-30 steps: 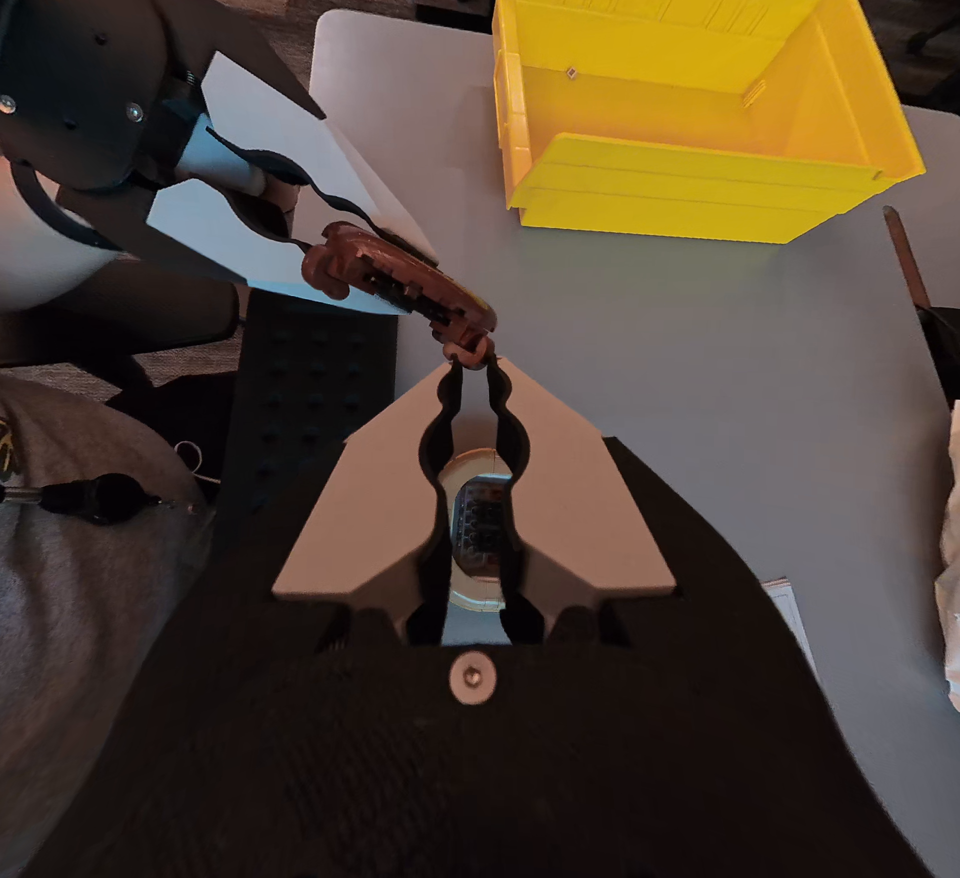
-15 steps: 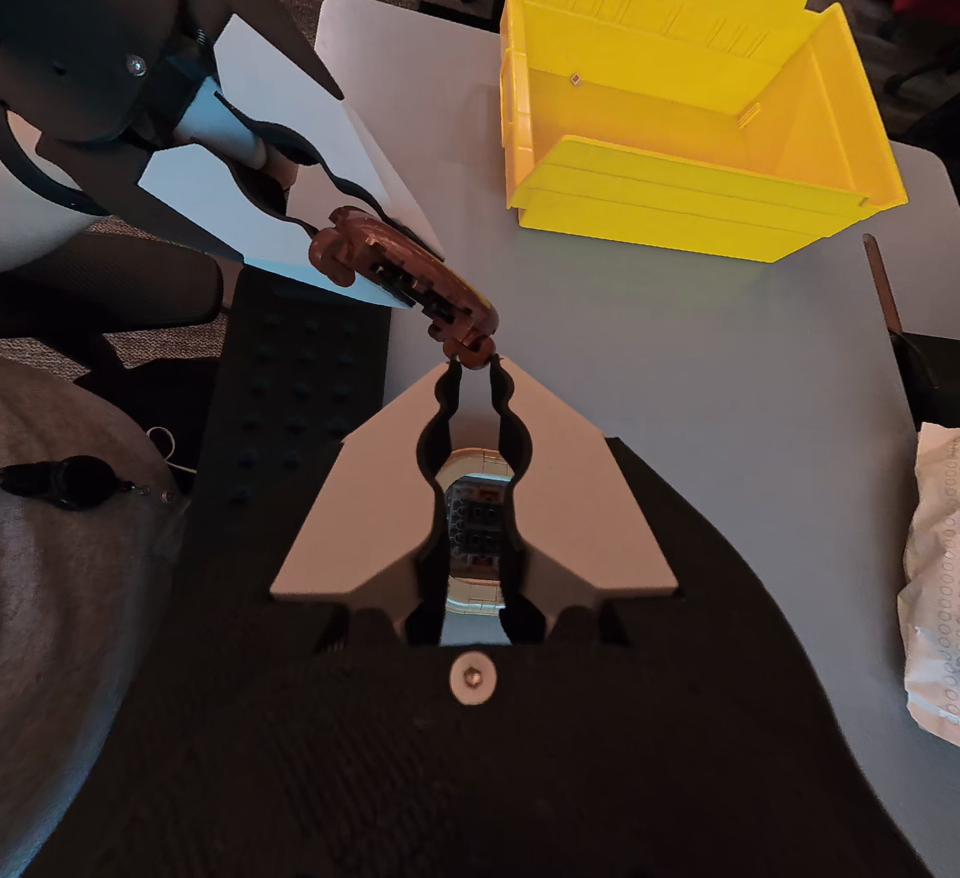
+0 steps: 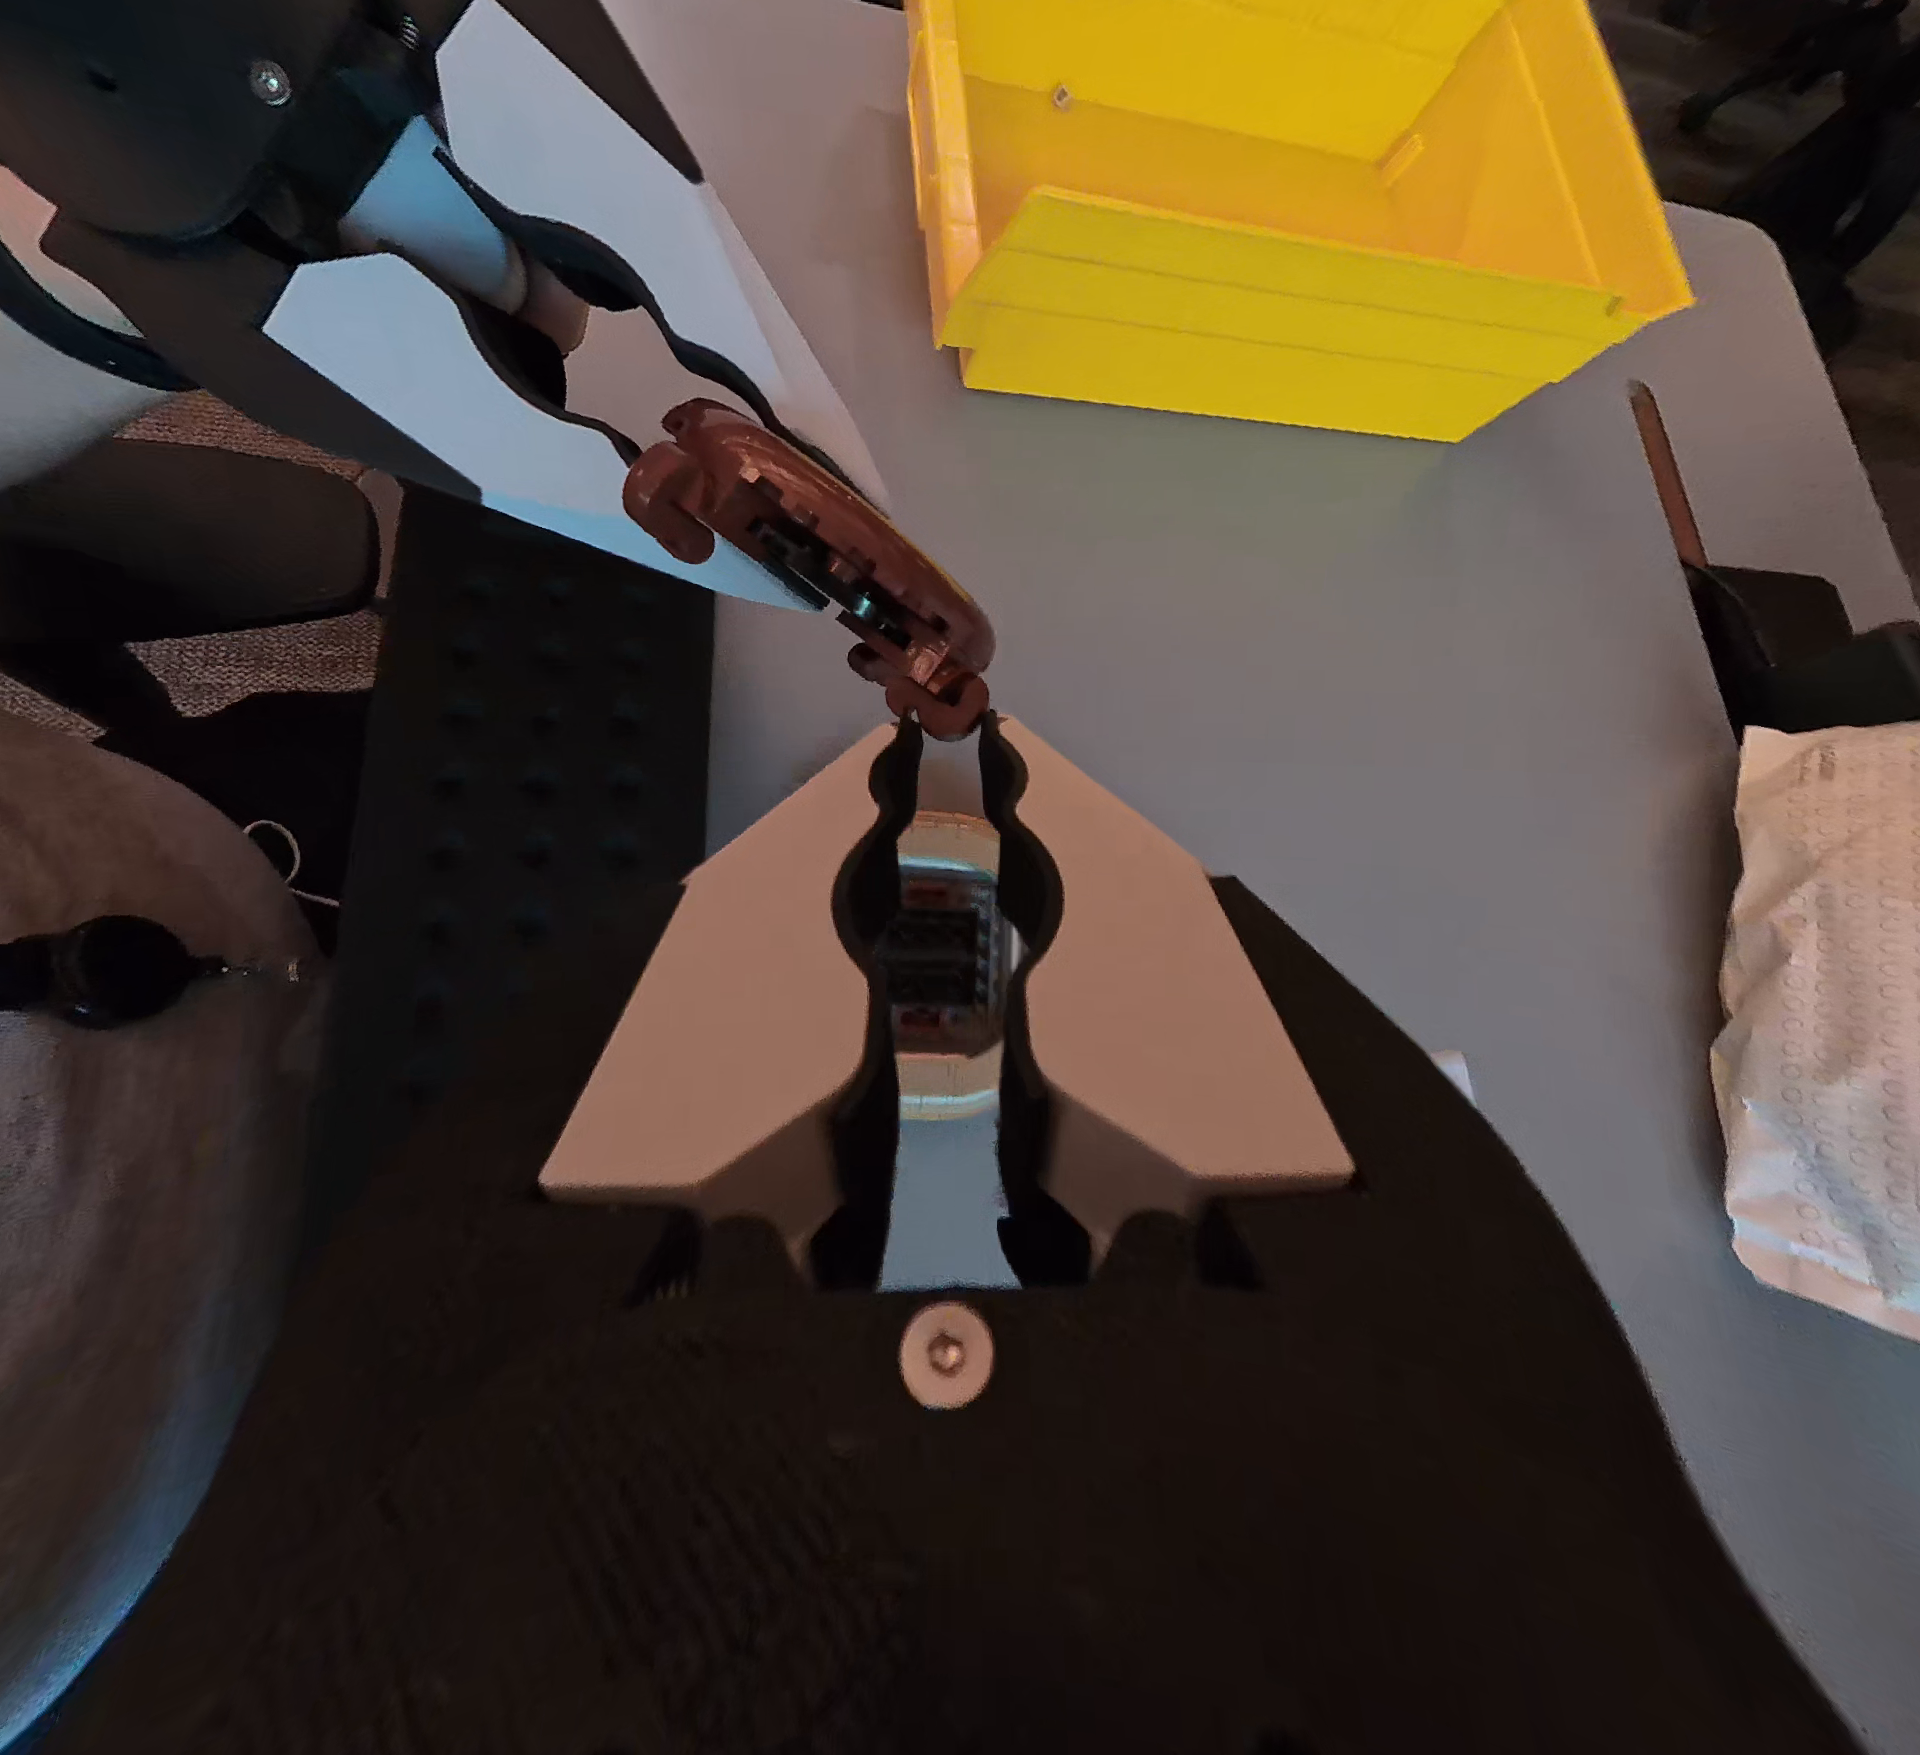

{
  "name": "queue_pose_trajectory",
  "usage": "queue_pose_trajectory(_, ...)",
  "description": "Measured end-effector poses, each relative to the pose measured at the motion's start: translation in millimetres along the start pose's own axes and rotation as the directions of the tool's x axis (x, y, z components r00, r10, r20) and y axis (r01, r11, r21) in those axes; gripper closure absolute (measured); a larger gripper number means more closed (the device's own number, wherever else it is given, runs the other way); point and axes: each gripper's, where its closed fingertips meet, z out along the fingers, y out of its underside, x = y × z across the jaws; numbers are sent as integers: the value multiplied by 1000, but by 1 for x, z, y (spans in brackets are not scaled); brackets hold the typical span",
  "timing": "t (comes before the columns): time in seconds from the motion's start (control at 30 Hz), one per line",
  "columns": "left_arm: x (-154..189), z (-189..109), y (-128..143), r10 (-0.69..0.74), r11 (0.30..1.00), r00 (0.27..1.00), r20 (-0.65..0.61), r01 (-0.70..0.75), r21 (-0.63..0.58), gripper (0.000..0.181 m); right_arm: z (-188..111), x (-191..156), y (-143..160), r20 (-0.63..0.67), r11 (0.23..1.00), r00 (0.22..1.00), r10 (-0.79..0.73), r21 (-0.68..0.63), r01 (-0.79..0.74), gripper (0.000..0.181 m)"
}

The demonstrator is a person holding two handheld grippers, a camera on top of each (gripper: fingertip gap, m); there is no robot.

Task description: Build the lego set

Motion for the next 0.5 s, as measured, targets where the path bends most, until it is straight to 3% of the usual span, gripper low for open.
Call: queue_pose_trajectory(0.5,18,99,-73,13,999,988,-153,-5,53,164,-89,71,49,-93,995,992,83,-54,-88,171)
